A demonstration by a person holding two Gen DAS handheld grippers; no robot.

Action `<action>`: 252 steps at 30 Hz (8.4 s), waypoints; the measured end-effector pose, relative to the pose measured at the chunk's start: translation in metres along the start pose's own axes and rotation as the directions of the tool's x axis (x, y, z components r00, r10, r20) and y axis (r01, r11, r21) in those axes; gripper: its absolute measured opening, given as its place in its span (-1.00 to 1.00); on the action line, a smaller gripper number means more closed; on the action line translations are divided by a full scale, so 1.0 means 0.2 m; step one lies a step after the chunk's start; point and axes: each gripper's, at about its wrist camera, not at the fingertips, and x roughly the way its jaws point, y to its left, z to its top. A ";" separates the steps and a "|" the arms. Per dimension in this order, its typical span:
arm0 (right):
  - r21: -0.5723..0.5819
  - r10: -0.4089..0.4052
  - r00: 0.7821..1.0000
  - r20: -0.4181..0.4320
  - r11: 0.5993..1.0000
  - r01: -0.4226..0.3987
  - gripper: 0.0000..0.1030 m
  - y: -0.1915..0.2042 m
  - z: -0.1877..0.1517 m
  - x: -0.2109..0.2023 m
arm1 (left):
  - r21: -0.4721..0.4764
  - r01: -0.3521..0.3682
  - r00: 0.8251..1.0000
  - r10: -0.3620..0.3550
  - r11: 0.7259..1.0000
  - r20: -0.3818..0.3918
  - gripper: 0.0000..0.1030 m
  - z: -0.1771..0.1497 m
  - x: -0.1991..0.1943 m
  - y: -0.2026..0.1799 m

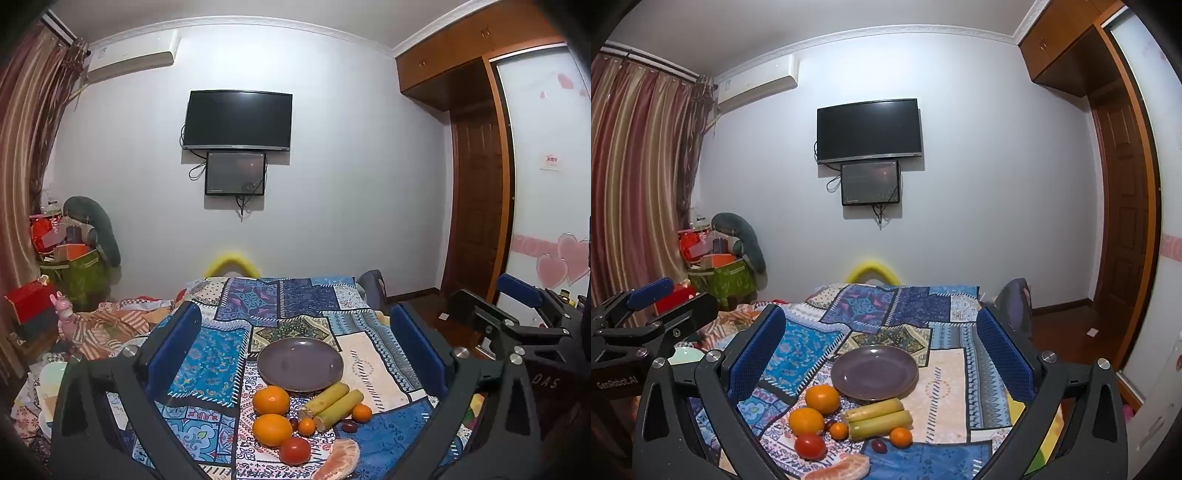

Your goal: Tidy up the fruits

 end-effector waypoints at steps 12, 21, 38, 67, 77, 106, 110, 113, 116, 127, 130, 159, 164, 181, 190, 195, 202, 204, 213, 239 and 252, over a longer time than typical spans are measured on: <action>-0.004 -0.003 1.000 0.011 1.000 0.003 1.00 0.00 0.01 -0.02 | -0.003 0.011 1.000 -0.011 1.000 0.003 1.00 0.01 -0.01 0.00; -0.004 -0.003 1.000 0.016 1.000 0.003 1.00 0.01 0.02 -0.03 | -0.011 0.015 1.000 -0.015 1.000 0.004 1.00 0.02 -0.01 0.01; -0.006 -0.010 1.000 0.023 1.000 0.010 1.00 0.01 0.03 -0.05 | -0.015 0.019 1.000 -0.018 1.000 0.010 1.00 0.01 -0.02 0.02; 0.005 0.003 1.000 0.007 1.000 -0.003 1.00 -0.02 0.00 -0.02 | -0.016 0.017 1.000 -0.017 1.000 -0.001 1.00 0.00 0.00 0.03; 0.019 0.016 0.998 -0.066 1.000 -0.014 0.82 -0.09 -0.08 0.09 | -0.032 0.003 0.998 -0.004 0.999 -0.055 1.00 -0.04 0.11 0.09; -0.030 0.046 0.833 -0.551 0.997 -0.074 0.48 -0.20 -0.57 0.70 | 0.007 -0.009 0.831 0.011 1.000 -0.556 0.50 -0.52 0.96 0.35; -0.036 0.065 0.808 -0.586 0.994 -0.107 0.63 -0.17 -0.63 0.77 | 0.005 -0.006 0.795 0.008 1.000 -0.606 0.54 -0.59 1.05 0.36; -0.049 0.073 0.786 -0.613 0.990 -0.130 0.67 -0.13 -0.67 0.83 | -0.014 -0.006 0.767 -0.005 1.000 -0.641 0.76 -0.64 1.12 0.36; -0.047 0.089 0.765 -0.638 0.987 -0.154 0.79 -0.11 -0.71 0.87 | 0.000 -0.008 0.759 0.007 1.000 -0.652 0.78 -0.68 1.17 0.36; -0.057 0.120 0.702 -0.702 0.973 -0.224 0.87 -0.02 -0.82 0.98 | 0.026 0.010 0.702 0.011 1.000 -0.712 0.84 -0.81 1.31 0.35; -0.047 0.125 0.704 -0.699 0.974 -0.220 0.86 -0.05 -0.82 0.99 | 0.033 0.019 0.696 0.010 0.999 -0.718 0.84 -0.83 1.33 0.33; 0.092 0.020 0.765 -0.643 0.994 0.051 0.54 -0.58 -0.69 1.05 | -0.019 0.051 0.698 -0.050 0.998 -0.715 0.35 -0.88 1.41 0.27; 0.128 0.007 0.732 -0.681 0.986 0.110 0.54 -0.63 -0.76 1.15 | -0.043 0.020 0.715 -0.044 0.999 -0.698 0.34 -0.84 1.37 0.33; 0.196 0.107 0.680 -0.726 0.979 0.056 -0.30 -0.61 -0.86 1.24 | -0.018 0.012 0.765 -0.021 1.000 -0.644 0.34 -0.71 1.22 0.36; 0.191 0.101 0.726 -0.680 0.981 0.042 -0.36 -0.63 -0.74 1.14 | -0.039 0.000 0.772 -0.025 0.999 -0.635 0.34 -0.64 1.23 0.36; 0.151 0.093 0.763 -0.640 0.988 0.006 -0.36 -0.58 -0.64 1.13 | -0.034 -0.005 0.786 -0.017 0.999 -0.619 0.34 -0.60 1.27 0.35; 0.141 0.110 0.795 -0.596 0.989 -0.030 -0.37 -0.53 -0.55 1.16 | -0.019 0.007 0.805 -0.017 1.000 -0.593 0.34 -0.53 1.35 0.32; 0.134 0.111 0.803 -0.586 0.990 -0.039 -0.37 -0.51 -0.52 1.17 | -0.024 0.012 0.806 -0.023 1.000 -0.591 0.34 -0.52 1.38 0.32; 0.132 0.143 0.804 -0.577 0.988 -0.082 -0.37 -0.47 -0.48 1.23 | 0.001 0.027 0.805 -0.021 1.000 -0.593 0.34 -0.51 1.52 0.27; 0.042 0.160 0.724 -0.671 0.983 -0.178 -0.37 -0.25 -0.55 1.72 | 0.005 0.049 0.703 -0.031 0.999 -0.710 0.34 -0.72 2.00 0.28; 0.043 0.138 0.661 -0.737 0.986 -0.159 -0.37 -0.24 -0.68 1.88 | 0.010 0.058 0.710 -0.034 0.998 -0.703 0.36 -0.73 2.08 0.30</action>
